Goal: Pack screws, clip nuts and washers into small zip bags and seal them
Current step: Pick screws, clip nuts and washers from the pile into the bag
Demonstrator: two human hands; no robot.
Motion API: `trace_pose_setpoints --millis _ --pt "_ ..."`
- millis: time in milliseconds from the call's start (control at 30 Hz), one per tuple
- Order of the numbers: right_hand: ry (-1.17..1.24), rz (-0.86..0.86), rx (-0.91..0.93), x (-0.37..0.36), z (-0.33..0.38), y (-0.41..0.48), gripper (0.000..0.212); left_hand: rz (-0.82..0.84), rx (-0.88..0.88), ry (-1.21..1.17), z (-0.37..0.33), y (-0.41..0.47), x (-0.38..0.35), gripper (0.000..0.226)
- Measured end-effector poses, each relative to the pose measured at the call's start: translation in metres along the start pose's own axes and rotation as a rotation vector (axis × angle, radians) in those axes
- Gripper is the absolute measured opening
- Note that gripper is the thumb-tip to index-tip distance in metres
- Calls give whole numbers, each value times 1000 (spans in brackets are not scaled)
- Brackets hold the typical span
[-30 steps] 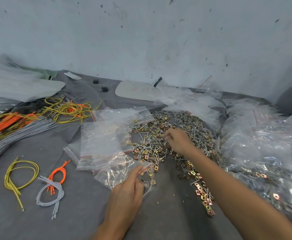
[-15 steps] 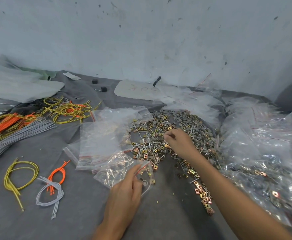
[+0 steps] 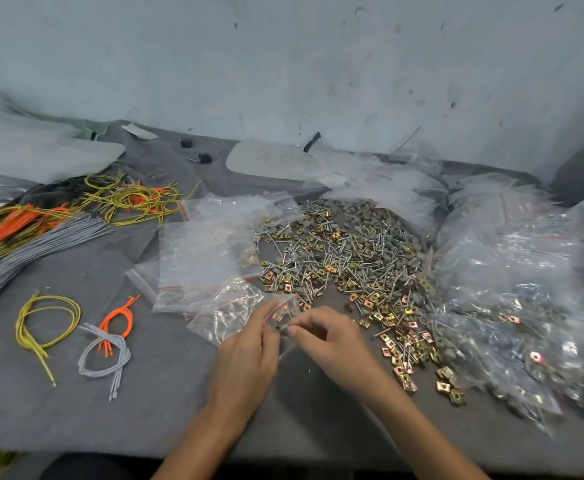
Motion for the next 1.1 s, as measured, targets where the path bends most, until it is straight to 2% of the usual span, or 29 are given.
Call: trace_pose_setpoints --millis 67,133,233,333,400,567,633,733,800,967,1100 --pt "-199 -25 74 -6 10 2 9 -2 0 -16 0 0 1 42" --pt "-257 -70 106 -7 11 2 9 3 1 -19 -2 1 1 42" --pt "-166 -206 17 6 -2 3 29 12 -13 1 -5 -1 3 42" --pt "-40 -93 -125 2 -14 13 30 27 -63 39 -15 -2 5 41" --pt "-40 -23 -136 -4 -14 18 30 50 -88 89 -21 -5 6 44" --pt "54 -61 -153 3 -10 19 33 74 15 176 -9 -34 16 73" --pt "191 -45 -193 3 -9 18 36 57 -27 203 -8 -46 22 65" --pt "386 -10 -193 4 5 15 31 -66 -184 161 -20 -53 41 27" --pt "451 11 -169 10 19 12 25 -135 -204 78 -27 -50 57 14" --pt "712 73 -128 31 47 -5 19 -182 -157 -165 -51 -35 95 15" --pt "877 108 -45 45 71 -19 19 -179 -210 -298 -80 -24 112 19"
Point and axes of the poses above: each hand's wrist, its own y-axis towards the middle knuckle, its own x-axis out of the back of the hand, z = x × y, the point moved 9 cm from there along y, towards the middle knuckle, and after that the axes turned 11 degrees about z, right-handed, at the moved point
